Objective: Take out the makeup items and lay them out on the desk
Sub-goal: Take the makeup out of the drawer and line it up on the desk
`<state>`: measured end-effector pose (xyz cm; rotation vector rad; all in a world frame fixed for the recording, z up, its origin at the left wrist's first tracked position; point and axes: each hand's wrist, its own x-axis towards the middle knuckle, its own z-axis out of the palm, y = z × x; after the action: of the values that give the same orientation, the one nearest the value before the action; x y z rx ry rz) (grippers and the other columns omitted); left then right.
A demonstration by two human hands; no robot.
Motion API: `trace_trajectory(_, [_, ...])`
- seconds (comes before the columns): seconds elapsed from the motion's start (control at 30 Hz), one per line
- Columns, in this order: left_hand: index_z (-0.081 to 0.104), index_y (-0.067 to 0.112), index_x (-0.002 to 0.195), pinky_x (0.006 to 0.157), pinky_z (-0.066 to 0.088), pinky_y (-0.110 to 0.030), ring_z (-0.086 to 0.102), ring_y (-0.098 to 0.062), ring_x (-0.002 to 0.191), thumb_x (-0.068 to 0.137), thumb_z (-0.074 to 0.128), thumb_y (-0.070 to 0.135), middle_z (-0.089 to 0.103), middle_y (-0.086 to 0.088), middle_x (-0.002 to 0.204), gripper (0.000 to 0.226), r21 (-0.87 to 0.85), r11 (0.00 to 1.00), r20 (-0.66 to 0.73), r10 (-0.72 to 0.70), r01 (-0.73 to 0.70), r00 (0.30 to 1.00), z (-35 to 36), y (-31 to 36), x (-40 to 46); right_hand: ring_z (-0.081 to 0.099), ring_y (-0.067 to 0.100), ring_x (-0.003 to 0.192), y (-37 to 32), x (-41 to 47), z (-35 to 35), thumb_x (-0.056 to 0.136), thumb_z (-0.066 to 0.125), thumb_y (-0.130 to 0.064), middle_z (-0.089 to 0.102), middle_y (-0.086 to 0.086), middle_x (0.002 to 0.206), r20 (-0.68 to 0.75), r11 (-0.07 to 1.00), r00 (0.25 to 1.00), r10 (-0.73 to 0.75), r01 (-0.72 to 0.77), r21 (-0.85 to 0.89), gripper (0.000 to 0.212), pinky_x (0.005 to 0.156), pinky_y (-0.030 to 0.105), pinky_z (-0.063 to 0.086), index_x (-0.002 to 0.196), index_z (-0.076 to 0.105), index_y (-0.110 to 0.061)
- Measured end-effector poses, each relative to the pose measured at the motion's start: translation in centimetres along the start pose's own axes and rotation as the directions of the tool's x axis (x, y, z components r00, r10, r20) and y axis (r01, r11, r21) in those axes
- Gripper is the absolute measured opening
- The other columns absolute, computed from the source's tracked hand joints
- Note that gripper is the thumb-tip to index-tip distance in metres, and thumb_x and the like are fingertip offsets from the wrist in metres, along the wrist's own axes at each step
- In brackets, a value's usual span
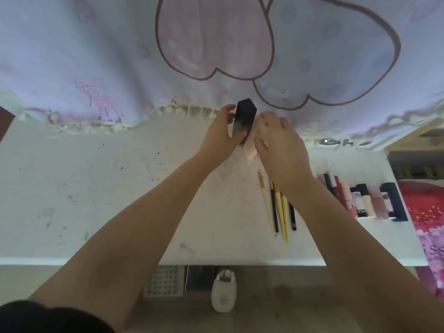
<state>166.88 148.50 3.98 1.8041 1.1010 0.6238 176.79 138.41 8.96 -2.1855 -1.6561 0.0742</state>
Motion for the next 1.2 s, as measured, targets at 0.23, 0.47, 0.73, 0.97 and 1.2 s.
trace_trajectory(0.23, [0.049,0.038,0.093,0.060,0.049,-0.019,0.056,-0.004,0.069,0.092,0.051,0.013,0.058,0.013,0.078,0.025,0.068,0.997,-0.004,0.048,-0.048,0.999,-1.2,-3.7,-19.0,0.055,0.004,0.069,-0.4,-16.4,1.3,0.093,0.050,-0.024,0.063,-0.005,0.098,0.202,0.948,0.960,-0.195,0.132,0.289,0.019,0.065,0.015,0.045,0.110,0.059,-0.020])
trace_trajectory(0.47, [0.034,0.020,0.144,0.104,0.036,-0.031,0.039,-0.021,0.131,0.095,0.040,0.022,0.040,-0.002,0.146,0.049,0.570,0.814,0.441,-0.192,-0.108,0.876,1.4,-13.0,-28.1,0.049,0.024,0.118,1.2,-24.0,11.5,0.100,0.036,-0.029,0.045,0.007,0.137,0.727,0.985,0.685,0.045,-0.151,0.082,0.041,0.094,0.035,0.045,0.140,0.034,-0.024])
trace_trajectory(0.73, [0.045,0.008,0.137,0.101,0.040,-0.044,0.049,-0.037,0.123,0.075,0.070,0.032,0.050,-0.017,0.136,0.070,0.890,0.367,0.376,-0.256,-0.271,0.890,2.9,-13.7,-24.7,0.042,0.030,0.121,0.4,-24.5,15.8,0.094,0.049,-0.026,0.030,0.012,0.142,0.748,0.995,0.660,0.066,-0.103,0.003,0.047,0.095,0.040,0.044,0.137,0.032,-0.020])
trace_trajectory(0.97, [0.033,0.009,0.139,0.111,0.022,-0.038,0.034,-0.030,0.132,0.089,0.051,0.024,0.037,-0.013,0.142,0.055,0.880,0.440,0.352,-0.344,-0.182,0.871,3.4,-15.0,-26.2,0.058,0.025,0.110,-0.1,-24.9,14.3,0.092,0.055,-0.027,0.058,0.009,0.125,0.742,0.945,0.671,0.013,-0.252,0.211,0.050,0.088,0.035,0.049,0.136,0.033,-0.017])
trace_trajectory(1.2, [0.056,0.014,0.114,0.084,0.040,-0.027,0.052,-0.020,0.106,0.088,0.058,0.028,0.054,-0.004,0.117,0.029,0.653,0.753,0.493,-0.344,-0.080,0.799,0.4,-12.3,-27.0,0.055,0.002,0.088,1.1,-25.2,8.9,0.086,0.062,-0.035,0.059,-0.011,0.100,0.751,0.911,0.654,-0.091,-0.251,0.328,0.019,0.075,0.018,0.046,0.103,0.054,-0.030])
